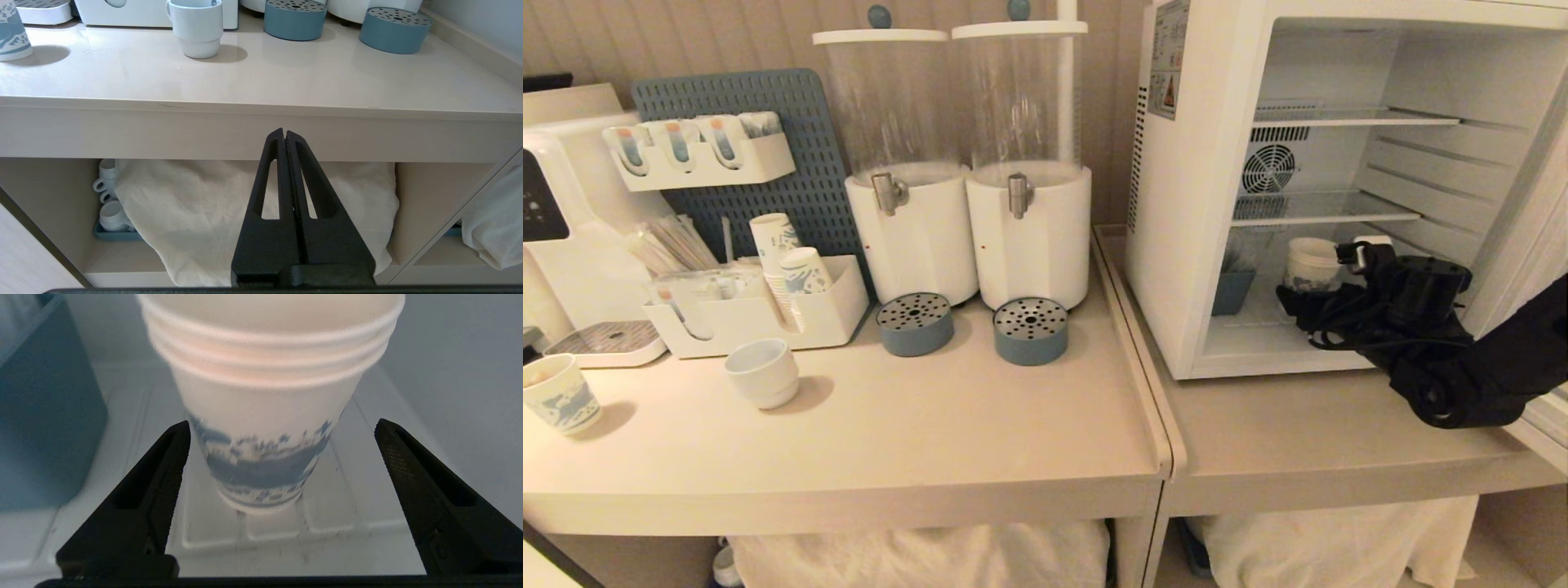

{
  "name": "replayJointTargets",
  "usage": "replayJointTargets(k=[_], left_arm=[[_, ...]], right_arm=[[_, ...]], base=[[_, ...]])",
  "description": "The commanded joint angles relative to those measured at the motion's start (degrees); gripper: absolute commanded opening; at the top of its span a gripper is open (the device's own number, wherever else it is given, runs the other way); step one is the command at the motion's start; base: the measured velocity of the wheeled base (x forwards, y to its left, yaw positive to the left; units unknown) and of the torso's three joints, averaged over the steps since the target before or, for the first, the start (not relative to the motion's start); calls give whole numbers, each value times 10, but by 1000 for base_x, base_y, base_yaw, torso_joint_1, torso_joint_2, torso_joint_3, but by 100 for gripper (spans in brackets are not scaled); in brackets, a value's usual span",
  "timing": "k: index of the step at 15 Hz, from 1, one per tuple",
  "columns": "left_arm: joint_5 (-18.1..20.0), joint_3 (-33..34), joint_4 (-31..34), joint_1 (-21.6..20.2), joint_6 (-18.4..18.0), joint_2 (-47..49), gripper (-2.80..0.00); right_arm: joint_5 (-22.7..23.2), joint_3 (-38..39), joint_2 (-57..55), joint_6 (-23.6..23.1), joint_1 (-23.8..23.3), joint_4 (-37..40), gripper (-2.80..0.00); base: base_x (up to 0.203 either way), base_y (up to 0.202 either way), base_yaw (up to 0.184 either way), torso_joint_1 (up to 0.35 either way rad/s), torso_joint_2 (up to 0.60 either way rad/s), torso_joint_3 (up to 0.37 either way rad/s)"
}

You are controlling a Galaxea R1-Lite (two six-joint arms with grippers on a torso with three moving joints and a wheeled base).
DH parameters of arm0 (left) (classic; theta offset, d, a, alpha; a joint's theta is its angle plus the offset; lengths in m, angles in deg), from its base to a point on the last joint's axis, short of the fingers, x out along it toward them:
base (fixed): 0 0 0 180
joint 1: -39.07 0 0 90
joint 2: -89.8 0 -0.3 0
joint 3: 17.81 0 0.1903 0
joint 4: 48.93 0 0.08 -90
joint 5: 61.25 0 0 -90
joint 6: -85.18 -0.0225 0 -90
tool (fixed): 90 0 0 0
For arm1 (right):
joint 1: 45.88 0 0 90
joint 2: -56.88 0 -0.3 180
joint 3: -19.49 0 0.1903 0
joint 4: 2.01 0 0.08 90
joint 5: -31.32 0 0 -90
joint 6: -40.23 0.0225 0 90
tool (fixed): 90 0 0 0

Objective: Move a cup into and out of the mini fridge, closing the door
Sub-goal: Take the paper cup out of the freezer

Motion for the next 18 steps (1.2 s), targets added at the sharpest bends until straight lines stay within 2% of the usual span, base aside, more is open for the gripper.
replayJointTargets(k=[1,5,9,10,16,18], left_arm=[[0,23,-1,-1,1,-2,-280],[0,23,-1,0,1,-2,-280],[0,23,-1,0,0,-2,-280],[0,23,-1,0,0,-2,-280],[0,23,-1,0,0,-2,-280],[0,23,-1,-1,0,-2,-280]], right_arm=[[0,-20,-7,-1,0,0,0],[2,-78,-37,0,-2,26,0],[3,-103,-48,0,-2,42,0],[3,-104,-45,0,-2,47,-280],[16,-83,-13,15,-3,64,-280],[26,-49,16,18,-3,68,-280]], base=[[0,0,0,0,0,0],[0,0,0,0,0,0],[0,0,0,0,0,0],[0,0,0,0,0,0],[0,0,0,0,0,0],[0,0,0,0,0,0]])
